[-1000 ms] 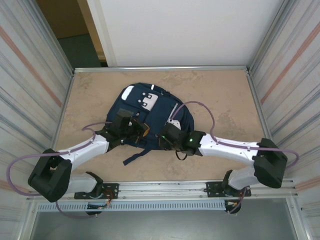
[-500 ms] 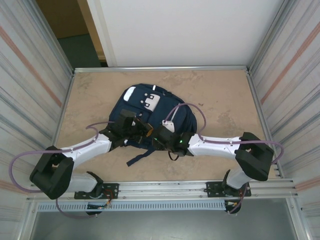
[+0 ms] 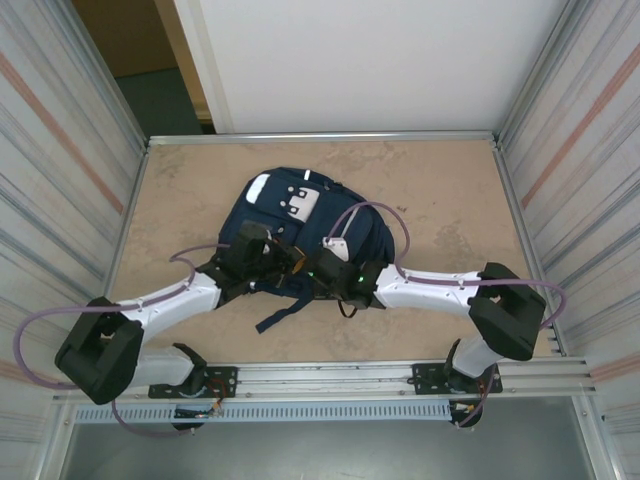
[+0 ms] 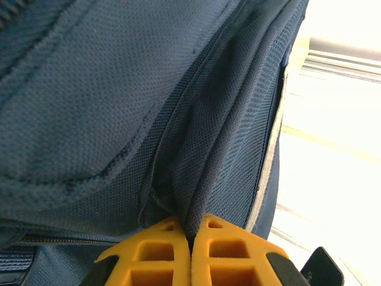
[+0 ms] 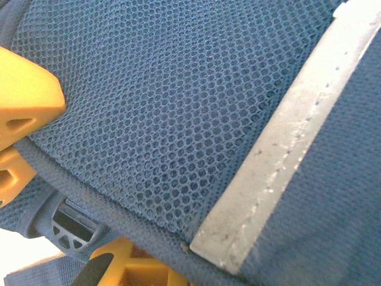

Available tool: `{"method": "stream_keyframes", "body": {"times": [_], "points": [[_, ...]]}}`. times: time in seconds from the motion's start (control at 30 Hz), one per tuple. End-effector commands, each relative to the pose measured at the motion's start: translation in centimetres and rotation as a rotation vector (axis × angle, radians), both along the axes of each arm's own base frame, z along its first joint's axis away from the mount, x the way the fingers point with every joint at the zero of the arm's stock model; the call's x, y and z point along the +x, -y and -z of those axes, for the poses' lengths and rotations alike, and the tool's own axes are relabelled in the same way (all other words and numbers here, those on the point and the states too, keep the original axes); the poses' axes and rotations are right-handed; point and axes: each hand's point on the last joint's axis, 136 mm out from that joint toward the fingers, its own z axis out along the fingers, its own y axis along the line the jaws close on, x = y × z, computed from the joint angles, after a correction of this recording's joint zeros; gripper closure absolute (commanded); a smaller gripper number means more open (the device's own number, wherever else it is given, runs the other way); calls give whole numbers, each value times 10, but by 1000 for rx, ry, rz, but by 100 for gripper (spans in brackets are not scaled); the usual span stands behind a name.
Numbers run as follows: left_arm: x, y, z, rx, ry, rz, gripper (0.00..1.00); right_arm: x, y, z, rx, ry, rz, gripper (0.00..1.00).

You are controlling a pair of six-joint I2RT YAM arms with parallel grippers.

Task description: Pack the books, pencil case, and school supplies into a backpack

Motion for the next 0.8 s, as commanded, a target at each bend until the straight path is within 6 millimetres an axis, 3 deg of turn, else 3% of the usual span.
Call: {"method": "stream_keyframes", "body": {"times": [0.0, 0.17, 0.4, 0.67, 0.77], "points": [[-8, -6, -6, -5, 23, 42, 100, 8, 25, -16, -82, 71, -18, 100], [-2, -26, 5, 19, 1, -22, 100, -1, 43, -11, -82, 41, -163, 100], [6, -32, 9, 19, 11, -21, 100, 11, 71, -12, -79, 19, -275, 100], [12, -60, 26, 69, -48, -8, 100, 17, 83, -6, -66, 0, -260, 100], [18, -66, 32, 83, -50, -22, 100, 15, 77, -1, -69, 4, -304, 100]]}}
